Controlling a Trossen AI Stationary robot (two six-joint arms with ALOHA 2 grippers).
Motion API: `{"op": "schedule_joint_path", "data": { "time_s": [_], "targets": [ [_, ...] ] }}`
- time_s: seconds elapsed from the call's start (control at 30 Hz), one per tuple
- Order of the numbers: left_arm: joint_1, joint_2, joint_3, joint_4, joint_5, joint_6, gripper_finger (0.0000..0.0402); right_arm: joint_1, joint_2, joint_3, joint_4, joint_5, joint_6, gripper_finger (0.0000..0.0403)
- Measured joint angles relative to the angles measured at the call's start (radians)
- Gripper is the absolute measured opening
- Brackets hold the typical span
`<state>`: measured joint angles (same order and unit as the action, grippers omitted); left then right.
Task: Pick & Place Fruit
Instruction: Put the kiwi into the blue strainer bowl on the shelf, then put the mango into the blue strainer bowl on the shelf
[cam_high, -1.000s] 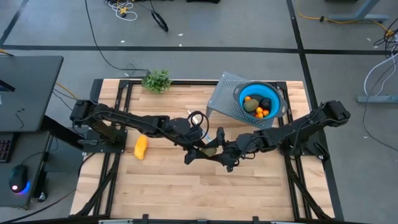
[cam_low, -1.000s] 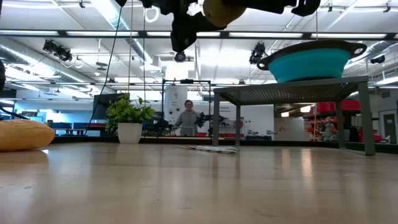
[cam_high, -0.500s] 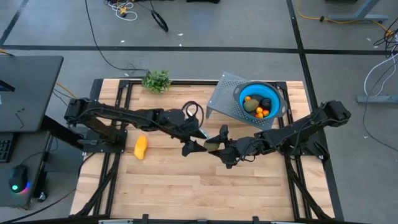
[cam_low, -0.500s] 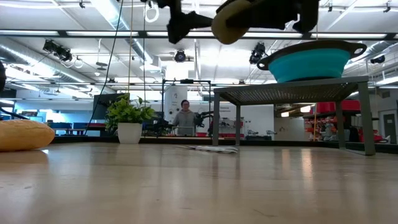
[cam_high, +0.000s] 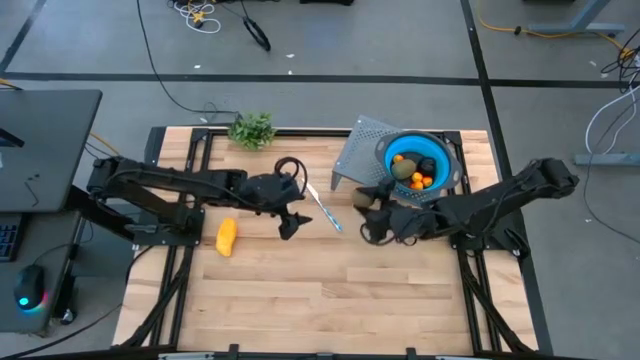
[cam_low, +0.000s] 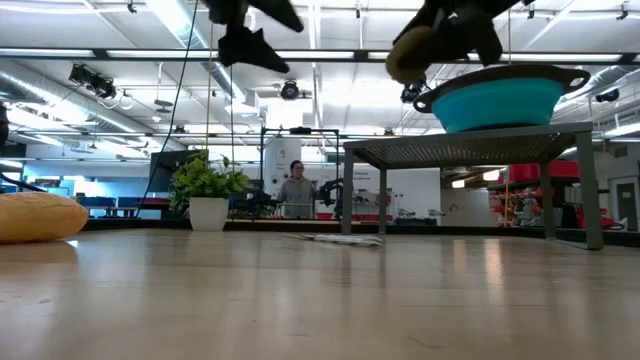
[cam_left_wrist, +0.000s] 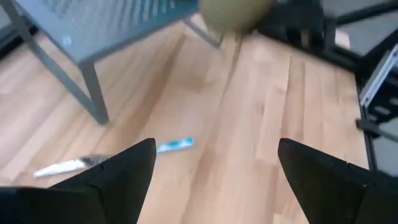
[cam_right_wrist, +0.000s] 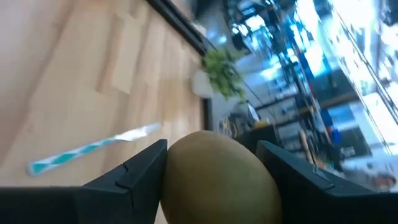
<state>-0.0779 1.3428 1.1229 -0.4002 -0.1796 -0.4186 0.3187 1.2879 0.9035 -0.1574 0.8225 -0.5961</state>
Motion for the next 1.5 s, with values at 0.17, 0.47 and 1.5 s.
{"op": "schedule_joint_path", "data": {
  "time_s": [0.17,0.47,1.5],
  "targets": [
    [-0.018,-0.001,0.0,-0.145,0.007,-0.088,0.0346,-0.045,-0.11,0.0,-0.12,0.013,0.053,0.0241],
    [-0.071,-0.003,0.0,-0.485,0.065,-0.267,0.0346,-0.123,-0.332,0.0,-0.25,0.011,0.178,0.0241],
    [-0.307,-0.01,-0.001,-0.85,-0.019,-0.829,0.0346,-0.326,-0.415,0.0,-0.488,-0.045,0.492,0.0343]
  ]
}}
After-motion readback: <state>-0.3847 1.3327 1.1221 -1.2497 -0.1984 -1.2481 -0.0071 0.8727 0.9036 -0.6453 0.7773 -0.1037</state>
